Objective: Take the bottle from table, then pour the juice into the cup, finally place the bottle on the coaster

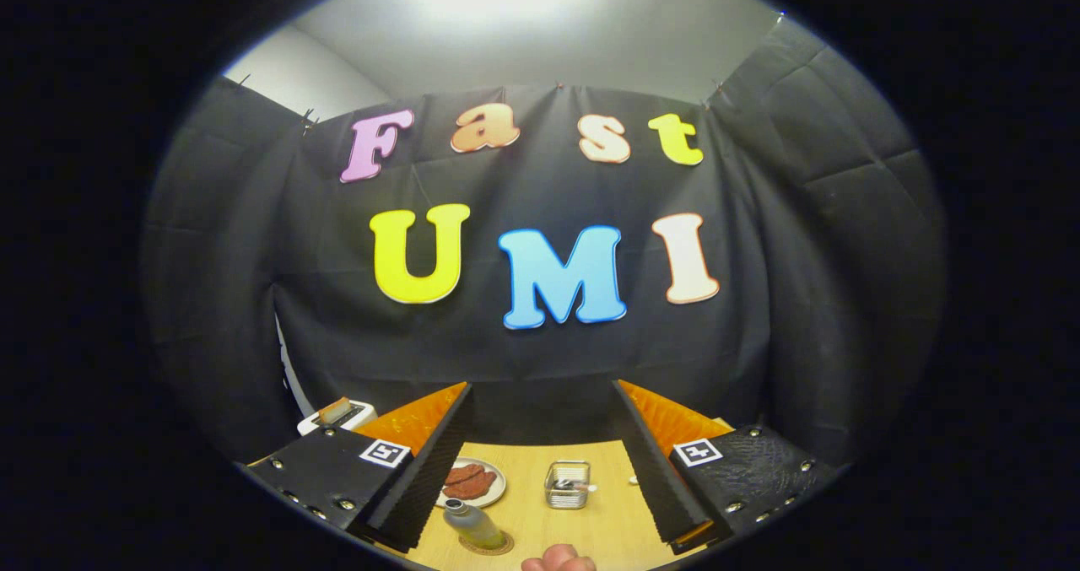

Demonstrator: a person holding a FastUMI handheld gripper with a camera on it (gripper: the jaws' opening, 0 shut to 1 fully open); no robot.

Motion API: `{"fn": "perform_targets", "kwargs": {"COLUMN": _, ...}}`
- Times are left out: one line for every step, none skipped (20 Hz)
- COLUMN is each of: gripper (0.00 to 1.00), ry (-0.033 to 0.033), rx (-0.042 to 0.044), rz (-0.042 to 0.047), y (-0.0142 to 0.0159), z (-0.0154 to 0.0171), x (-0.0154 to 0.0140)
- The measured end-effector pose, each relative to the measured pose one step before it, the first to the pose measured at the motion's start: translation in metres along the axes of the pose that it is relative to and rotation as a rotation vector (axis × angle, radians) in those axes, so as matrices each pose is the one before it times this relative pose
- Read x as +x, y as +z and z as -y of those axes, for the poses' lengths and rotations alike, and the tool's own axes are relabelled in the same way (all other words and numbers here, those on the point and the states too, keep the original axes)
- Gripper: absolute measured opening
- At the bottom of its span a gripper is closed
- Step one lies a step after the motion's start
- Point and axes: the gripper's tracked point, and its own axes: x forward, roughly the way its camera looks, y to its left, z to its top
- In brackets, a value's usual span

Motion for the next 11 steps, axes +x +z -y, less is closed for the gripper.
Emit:
{"fn": "perform_targets", "kwargs": {"gripper": 0.98, "ry": -0.00659, "rx": -0.01893, "rz": 0.01525, "y": 0.00954, "z": 0.00582, "x": -0.00484}}
{"fn": "perform_targets", "kwargs": {"gripper": 0.98, "ry": 0.00342, "rx": -0.0084, "rz": 0.00164, "y": 0.00677, "z": 0.00507, "x": -0.00608}}
{"fn": "perform_targets", "kwargs": {"gripper": 0.98, "ry": 0.00292, "rx": -0.00381, "rz": 0.00319, "y": 0.00394, "z": 0.00333, "x": -0.00629}}
{"fn": "perform_targets", "kwargs": {"gripper": 0.98, "ry": 0.0002, "rx": 0.00015, "rz": 0.00463, "y": 0.00303, "z": 0.00715, "x": -0.00413}}
{"fn": "perform_targets", "kwargs": {"gripper": 0.98, "ry": -0.00599, "rx": -0.00292, "rz": 0.00436, "y": 0.00291, "z": 0.00782, "x": -0.00339}}
{"fn": "perform_targets", "kwargs": {"gripper": 0.98, "ry": -0.00421, "rx": -0.00272, "rz": 0.00259, "y": 0.00066, "z": 0.00831, "x": -0.00285}}
{"fn": "perform_targets", "kwargs": {"gripper": 0.98, "ry": -0.0014, "rx": 0.00234, "rz": -0.00739, "y": -0.00242, "z": 0.00611, "x": -0.00264}}
{"fn": "perform_targets", "kwargs": {"gripper": 0.98, "ry": -0.00178, "rx": 0.00613, "rz": -0.00592, "y": -0.0024, "z": 0.00766, "x": -0.0036}}
{"fn": "perform_targets", "kwargs": {"gripper": 0.98, "ry": 0.00024, "rx": 0.00496, "rz": 0.00024, "y": -0.00051, "z": 0.00629, "x": -0.00086}}
{"fn": "perform_targets", "kwargs": {"gripper": 0.98, "ry": -0.00454, "rx": -0.00179, "rz": -0.00668, "y": -0.00314, "z": 0.0081, "x": 0.0001}}
{"fn": "perform_targets", "kwargs": {"gripper": 0.98, "ry": -0.001, "rx": -0.00403, "rz": -0.00679, "y": -0.00548, "z": 0.00832, "x": -0.00054}}
